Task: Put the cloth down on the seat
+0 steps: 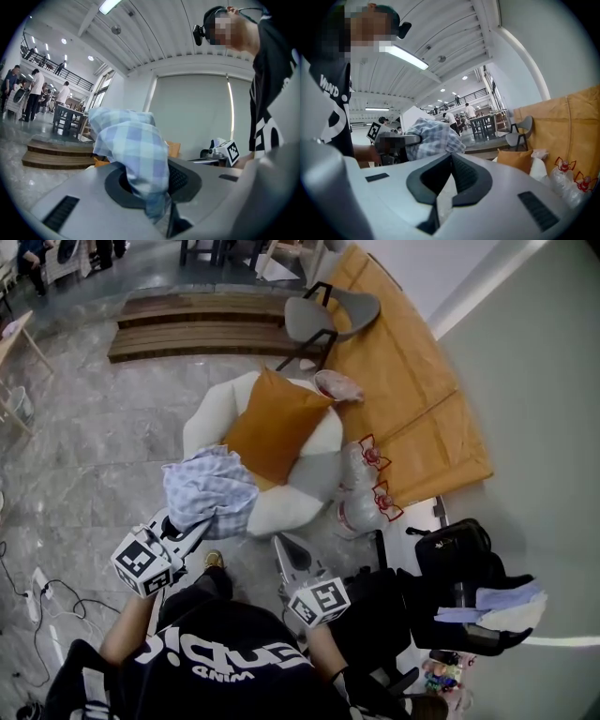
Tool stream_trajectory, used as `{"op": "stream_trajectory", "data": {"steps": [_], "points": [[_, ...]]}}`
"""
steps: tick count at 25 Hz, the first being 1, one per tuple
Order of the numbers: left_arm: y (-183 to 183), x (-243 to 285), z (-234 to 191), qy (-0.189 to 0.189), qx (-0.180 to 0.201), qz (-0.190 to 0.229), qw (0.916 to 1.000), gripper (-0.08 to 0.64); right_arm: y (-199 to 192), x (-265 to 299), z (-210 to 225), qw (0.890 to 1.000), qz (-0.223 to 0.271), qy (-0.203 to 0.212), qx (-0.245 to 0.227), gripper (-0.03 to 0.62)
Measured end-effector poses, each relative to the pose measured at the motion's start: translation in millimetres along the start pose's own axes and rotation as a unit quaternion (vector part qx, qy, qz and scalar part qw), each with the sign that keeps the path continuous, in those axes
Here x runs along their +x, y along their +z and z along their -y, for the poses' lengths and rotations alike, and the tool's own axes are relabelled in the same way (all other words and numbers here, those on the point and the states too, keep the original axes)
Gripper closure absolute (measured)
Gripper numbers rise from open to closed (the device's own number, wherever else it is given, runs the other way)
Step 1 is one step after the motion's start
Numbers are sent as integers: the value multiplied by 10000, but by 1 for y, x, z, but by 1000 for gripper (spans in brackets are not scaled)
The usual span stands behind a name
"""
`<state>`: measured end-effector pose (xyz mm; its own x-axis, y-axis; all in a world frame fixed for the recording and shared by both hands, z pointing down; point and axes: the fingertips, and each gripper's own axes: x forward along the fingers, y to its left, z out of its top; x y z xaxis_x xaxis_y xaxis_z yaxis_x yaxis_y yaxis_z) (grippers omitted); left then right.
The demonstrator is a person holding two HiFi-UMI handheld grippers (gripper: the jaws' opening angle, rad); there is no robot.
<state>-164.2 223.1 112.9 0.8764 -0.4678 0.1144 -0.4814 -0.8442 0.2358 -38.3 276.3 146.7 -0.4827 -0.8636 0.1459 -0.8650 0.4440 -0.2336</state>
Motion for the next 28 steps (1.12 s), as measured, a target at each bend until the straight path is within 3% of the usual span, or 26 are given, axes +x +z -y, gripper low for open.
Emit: {"op": "stream_trajectory", "data": {"steps": [8, 14, 22, 28], "points": [[10, 29, -49, -200, -63, -75, 9998, 476, 10, 44, 28, 9996, -35, -259, 51, 572], [31, 53, -88, -418, -105, -206, 9989, 476, 38, 77, 46, 9986, 21, -524, 74, 572], [30, 79, -107, -643, -163, -250, 9975, 476, 31, 85, 72, 9957, -12, -906, 169, 572], [27, 82, -110, -645, -188, -266, 9974, 476, 28, 87, 76, 9954, -45, -950, 125, 572]]}}
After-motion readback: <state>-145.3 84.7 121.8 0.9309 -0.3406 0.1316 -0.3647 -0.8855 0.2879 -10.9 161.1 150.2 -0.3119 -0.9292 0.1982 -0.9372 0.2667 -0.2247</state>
